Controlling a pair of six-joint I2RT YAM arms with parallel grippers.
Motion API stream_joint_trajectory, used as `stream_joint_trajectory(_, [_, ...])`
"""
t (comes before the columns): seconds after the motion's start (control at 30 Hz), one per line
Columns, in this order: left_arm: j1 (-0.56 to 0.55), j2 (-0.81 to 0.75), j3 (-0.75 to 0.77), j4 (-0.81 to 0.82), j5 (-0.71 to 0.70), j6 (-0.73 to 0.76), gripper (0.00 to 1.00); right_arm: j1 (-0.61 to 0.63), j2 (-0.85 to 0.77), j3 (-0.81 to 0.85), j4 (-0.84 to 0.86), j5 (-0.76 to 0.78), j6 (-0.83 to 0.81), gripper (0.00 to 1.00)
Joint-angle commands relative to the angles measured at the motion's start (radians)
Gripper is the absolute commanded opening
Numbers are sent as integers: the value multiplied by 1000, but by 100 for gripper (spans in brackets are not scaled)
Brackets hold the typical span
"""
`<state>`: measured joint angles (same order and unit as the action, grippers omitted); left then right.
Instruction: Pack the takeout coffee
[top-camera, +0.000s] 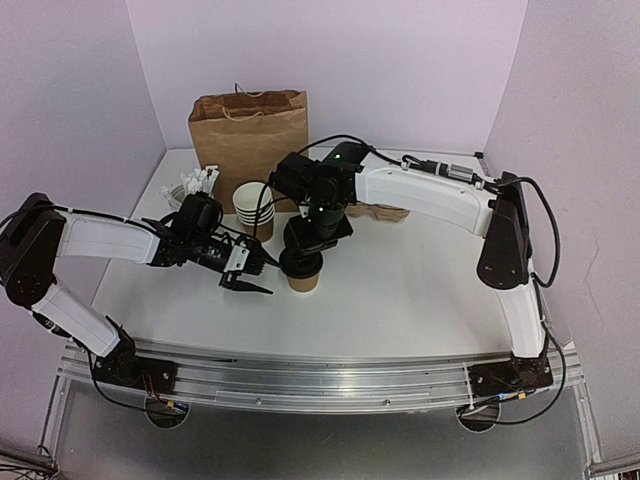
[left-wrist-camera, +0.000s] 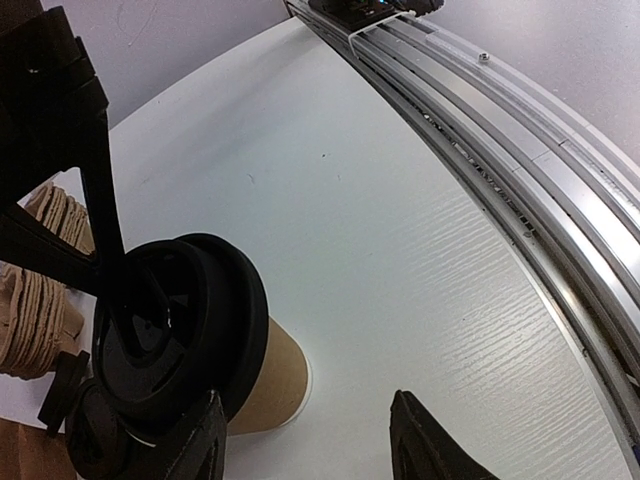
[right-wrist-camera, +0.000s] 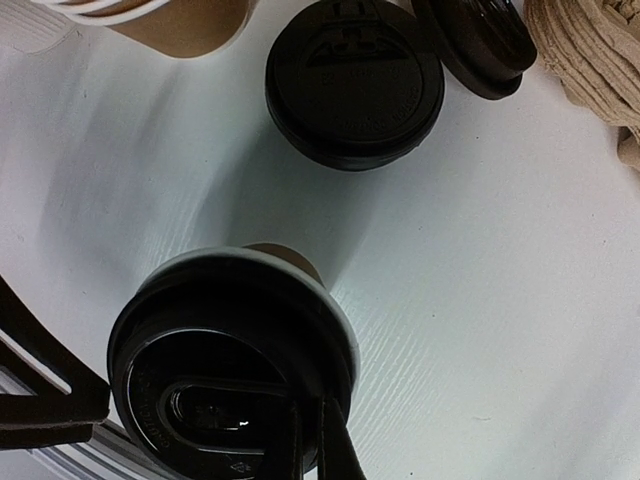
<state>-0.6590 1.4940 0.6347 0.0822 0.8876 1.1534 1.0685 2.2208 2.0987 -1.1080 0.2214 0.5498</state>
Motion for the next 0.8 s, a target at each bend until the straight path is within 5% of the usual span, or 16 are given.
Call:
stream_joint_trajectory(0.0, [3, 17, 39, 30, 10, 12, 56, 11, 10, -11, -19, 4, 16, 0])
stream_joint_trajectory(0.43, [2, 86, 93, -37, 29, 26, 53, 13, 6, -91, 37, -32, 31, 0])
stream_joint_trajectory(0.77, [3, 133, 101, -76, 24, 24, 34, 14, -30, -209, 94, -39, 75, 0])
